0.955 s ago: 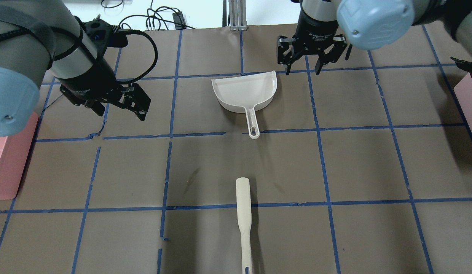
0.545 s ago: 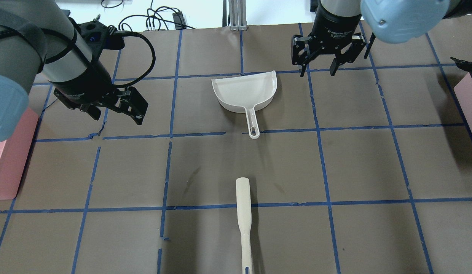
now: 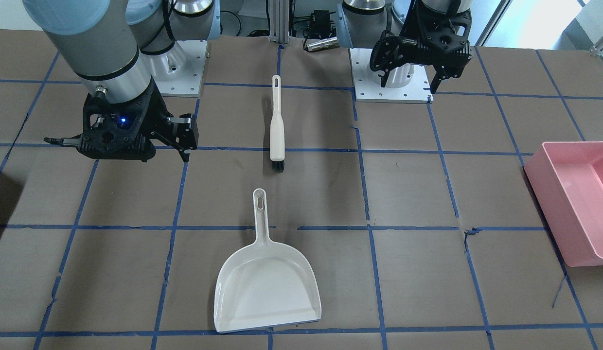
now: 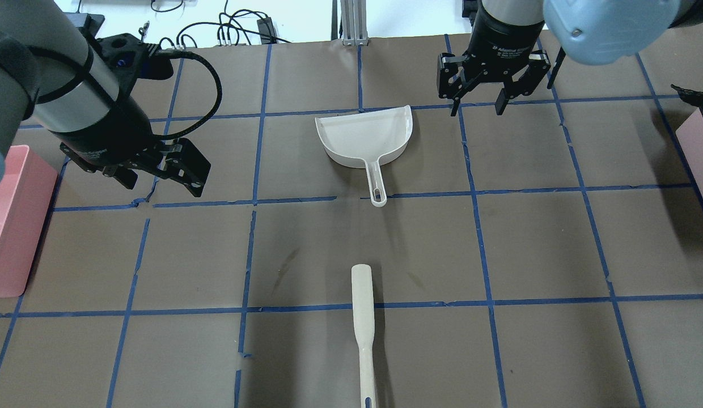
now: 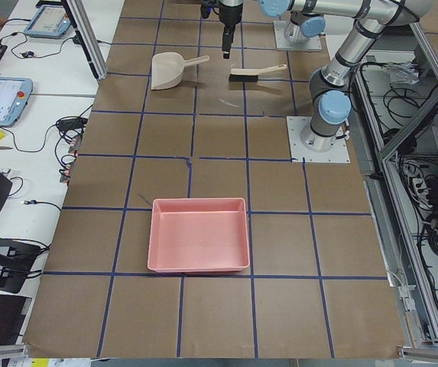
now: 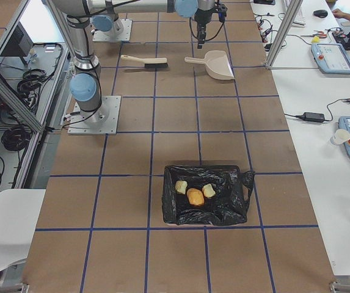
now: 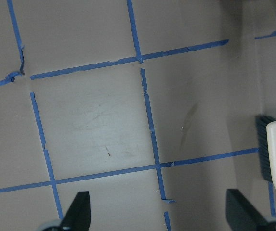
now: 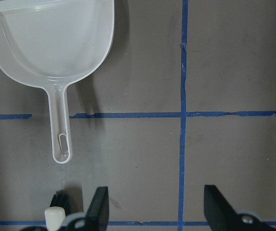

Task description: Sweep and dump trash in nearest bin

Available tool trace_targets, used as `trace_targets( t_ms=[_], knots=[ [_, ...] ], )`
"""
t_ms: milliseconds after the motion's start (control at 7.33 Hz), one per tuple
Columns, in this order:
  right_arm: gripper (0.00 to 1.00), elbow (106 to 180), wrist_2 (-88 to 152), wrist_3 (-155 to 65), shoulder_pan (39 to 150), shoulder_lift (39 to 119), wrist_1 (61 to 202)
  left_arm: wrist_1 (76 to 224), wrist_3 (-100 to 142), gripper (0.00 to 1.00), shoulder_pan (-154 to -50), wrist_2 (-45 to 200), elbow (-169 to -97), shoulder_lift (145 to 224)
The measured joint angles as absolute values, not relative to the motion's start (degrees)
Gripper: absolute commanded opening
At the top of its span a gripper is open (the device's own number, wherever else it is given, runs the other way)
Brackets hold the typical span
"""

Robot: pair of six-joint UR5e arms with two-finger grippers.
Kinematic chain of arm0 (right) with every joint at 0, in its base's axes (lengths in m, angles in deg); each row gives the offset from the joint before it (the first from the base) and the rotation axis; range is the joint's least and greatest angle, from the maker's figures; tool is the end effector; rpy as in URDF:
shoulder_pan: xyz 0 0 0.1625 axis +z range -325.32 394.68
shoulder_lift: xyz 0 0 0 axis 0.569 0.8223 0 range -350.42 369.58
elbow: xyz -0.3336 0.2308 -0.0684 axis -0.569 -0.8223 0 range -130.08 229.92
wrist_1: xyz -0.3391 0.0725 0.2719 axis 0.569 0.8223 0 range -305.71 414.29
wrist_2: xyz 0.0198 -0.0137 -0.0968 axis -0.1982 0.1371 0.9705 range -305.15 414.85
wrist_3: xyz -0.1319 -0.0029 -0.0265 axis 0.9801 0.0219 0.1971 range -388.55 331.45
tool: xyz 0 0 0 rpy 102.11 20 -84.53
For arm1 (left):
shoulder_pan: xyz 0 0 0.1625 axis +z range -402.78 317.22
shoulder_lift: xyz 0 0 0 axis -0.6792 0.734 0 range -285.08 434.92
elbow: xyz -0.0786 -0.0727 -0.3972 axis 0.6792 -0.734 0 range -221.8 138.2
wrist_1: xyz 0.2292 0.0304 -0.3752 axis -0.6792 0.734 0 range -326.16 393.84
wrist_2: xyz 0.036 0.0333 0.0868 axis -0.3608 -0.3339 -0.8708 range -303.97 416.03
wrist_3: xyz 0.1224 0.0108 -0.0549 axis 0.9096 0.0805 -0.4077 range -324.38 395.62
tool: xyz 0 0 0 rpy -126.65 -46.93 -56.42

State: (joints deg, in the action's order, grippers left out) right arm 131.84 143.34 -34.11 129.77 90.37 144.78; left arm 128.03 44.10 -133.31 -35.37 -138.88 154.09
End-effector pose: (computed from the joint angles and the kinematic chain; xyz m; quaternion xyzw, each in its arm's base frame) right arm 0.1882 -0.5695 0.4247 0.0042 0.9999 0.0067 0.0127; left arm -0.1341 -0.4393 0.4587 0.0785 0.9968 0.0047 0.0119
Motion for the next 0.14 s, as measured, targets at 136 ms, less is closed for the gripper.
trace_targets(
  t_ms=[136],
  knots=[
    [0.75, 132.1, 143.4, -34.1, 129.7, 90.6, 144.7, 128.2, 44.1, 1.00, -133.3, -35.3, -139.3, 154.3]
  ],
)
